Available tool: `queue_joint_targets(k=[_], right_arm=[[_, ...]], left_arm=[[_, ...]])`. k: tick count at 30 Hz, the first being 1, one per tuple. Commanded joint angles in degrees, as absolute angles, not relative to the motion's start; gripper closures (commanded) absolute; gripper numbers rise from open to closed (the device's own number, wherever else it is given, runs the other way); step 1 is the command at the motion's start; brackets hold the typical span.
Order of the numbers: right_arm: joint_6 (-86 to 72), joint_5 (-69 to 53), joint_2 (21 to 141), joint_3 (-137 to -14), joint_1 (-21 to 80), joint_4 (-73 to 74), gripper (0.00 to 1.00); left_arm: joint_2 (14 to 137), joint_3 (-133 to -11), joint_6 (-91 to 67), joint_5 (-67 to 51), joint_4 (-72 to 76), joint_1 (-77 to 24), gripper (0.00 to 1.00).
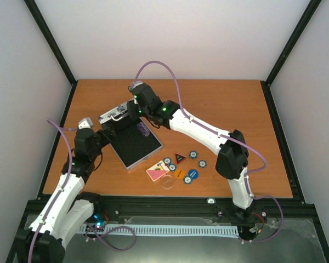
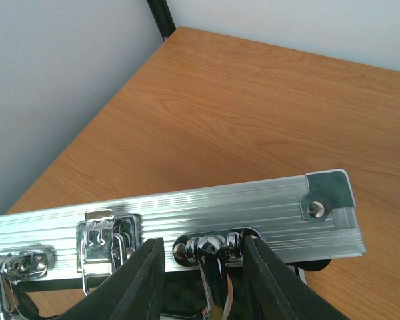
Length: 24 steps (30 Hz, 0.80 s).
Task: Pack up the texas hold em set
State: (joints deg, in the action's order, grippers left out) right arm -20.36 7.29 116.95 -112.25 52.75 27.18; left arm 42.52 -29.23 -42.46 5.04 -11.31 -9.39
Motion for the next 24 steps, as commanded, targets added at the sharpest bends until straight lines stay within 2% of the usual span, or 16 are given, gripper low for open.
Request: queue_joint_targets(k=[1,7,16,19,22,24], right_arm=[[-19.76,8.08,115.18,-112.17,53.26,26.28,0.66],[-19.17,8.1,114.64,-112.06,53.26,26.29,0.58],[-18.55,8.77,113.25,-111.48,53.26,26.89,0.4],[-18.2,9.07,112.44,-111.19,53.26,26.93,0.29],[-17.87,9.69,111.33,-110.73,53.26,26.76,0.28],[-17.7,10.4,110.21,-110.06,53.26,26.58,0.22]], left_arm=[[43.28,-29.09,-43.89,7.11,-8.32,-9.58,0.12],[43.89,-29.99,-44.19,9.12,-7.76,-9.58,0.12],[46.29,-31.82,-44.38,11.14,-6.35,-9.58,0.12],[47.09,-32.31,-44.51,11.06,-6.16,-9.58,0.12],[46.93,-32.43,-44.56,11.06,-6.15,-9.58,0.11],[46.72,-32.42,-44.48,11.07,-6.25,-9.58,0.11]])
